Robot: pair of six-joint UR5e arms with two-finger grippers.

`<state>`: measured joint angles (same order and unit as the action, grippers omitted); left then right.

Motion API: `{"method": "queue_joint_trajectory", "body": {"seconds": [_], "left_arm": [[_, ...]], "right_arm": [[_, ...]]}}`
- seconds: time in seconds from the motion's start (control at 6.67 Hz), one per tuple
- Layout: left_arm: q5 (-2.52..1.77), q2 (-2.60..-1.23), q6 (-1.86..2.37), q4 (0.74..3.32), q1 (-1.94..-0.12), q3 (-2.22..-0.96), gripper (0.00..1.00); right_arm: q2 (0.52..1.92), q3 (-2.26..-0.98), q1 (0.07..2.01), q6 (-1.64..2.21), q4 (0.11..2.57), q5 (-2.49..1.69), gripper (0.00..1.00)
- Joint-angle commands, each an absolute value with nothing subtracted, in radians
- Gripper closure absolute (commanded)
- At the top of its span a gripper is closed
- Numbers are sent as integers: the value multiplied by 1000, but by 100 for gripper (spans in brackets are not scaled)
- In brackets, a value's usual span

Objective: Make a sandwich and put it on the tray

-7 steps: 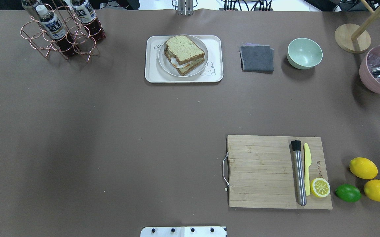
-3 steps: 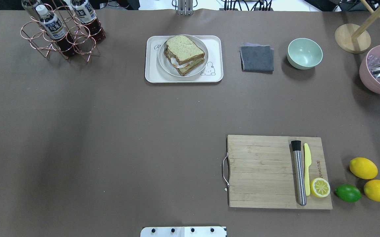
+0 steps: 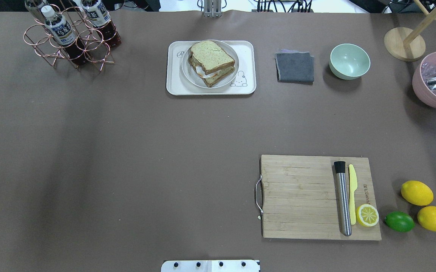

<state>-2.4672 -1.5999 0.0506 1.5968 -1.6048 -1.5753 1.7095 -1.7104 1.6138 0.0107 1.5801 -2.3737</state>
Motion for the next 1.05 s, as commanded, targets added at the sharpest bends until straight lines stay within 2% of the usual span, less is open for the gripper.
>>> {"method": "queue_joint_trajectory", "body": {"seconds": [0.0,0.9], "left_arm": [[-2468,-1600,51,1597,-1606,-1571,2],[-2470,-1605,58,1597,-1608,-1578,2]], "right_arm": [[1703,-1710,1623,17,1582,-2375,0],[1703,-1715,1631,18,1575,-2384,0]]}}
